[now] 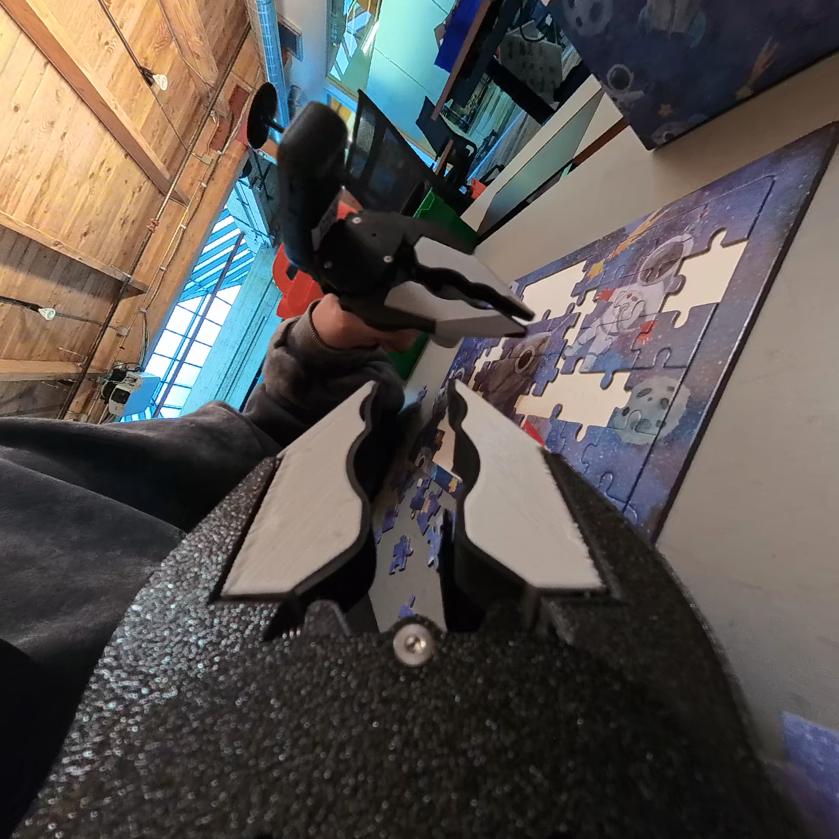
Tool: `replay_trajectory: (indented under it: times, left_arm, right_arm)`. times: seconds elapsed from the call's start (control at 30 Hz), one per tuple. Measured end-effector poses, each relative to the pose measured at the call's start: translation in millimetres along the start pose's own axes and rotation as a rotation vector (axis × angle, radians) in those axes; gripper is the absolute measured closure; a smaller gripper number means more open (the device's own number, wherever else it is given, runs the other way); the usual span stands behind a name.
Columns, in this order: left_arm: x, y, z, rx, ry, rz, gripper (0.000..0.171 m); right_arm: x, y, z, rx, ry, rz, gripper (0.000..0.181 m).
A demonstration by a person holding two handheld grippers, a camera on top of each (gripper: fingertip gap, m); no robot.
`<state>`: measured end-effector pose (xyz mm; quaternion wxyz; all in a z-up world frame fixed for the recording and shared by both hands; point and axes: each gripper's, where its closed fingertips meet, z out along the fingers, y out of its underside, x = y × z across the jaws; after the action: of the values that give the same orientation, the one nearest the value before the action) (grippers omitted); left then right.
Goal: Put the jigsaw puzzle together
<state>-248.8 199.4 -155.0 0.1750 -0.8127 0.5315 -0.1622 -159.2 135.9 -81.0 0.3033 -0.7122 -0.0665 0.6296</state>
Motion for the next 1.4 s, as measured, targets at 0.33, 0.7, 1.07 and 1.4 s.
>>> replay_trajectory:
  times: [0.33,0.7,1.07,1.4]
  left_arm:
    - [22.1,49.1,-63.2,0.033,-0.176,-0.128,0.154]
    - [79.7,86.8,-87.6,0.22,-0.318,-0.431,0.154]
    - [77.7,101.2,-79.7,0.436,-0.598,-0.592,0.155]
    - [79.1,129.4,-89.2,0.57,-0.53,-0.678,0.158]
  right_arm:
    - [3.6,1.7,1.8,-0.013,0.007,0.007,0.152]
    - [14.4,15.8,7.4,-0.101,0.14,-0.135,0.152]
    - [25.5,61.3,25.5,-0.38,0.343,-0.513,0.154]
    - [32.4,60.5,30.3,-0.436,0.489,-0.878,0.149]
